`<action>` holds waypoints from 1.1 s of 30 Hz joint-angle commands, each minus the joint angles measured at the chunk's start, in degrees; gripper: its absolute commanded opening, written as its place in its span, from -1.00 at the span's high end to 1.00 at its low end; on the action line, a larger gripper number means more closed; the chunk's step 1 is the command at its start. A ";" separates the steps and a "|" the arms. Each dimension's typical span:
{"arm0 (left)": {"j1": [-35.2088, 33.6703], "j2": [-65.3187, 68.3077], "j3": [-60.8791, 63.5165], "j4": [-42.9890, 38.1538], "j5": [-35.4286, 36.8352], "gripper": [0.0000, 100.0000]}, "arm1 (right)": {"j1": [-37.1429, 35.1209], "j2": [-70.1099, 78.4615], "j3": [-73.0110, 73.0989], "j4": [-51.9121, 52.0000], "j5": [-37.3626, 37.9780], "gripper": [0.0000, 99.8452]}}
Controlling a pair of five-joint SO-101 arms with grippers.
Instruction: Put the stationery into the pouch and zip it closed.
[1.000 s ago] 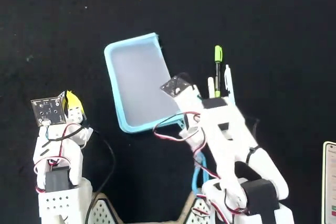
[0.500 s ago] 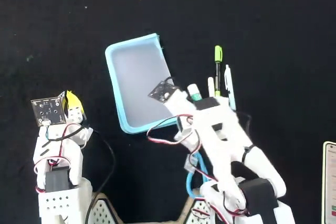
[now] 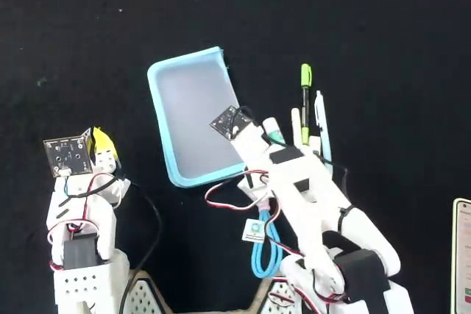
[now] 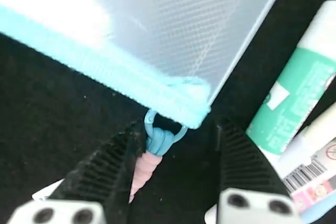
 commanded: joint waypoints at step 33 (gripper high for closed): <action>1.01 -0.35 1.19 0.26 -0.09 0.93 | 5.10 -0.66 -6.20 8.79 2.73 0.98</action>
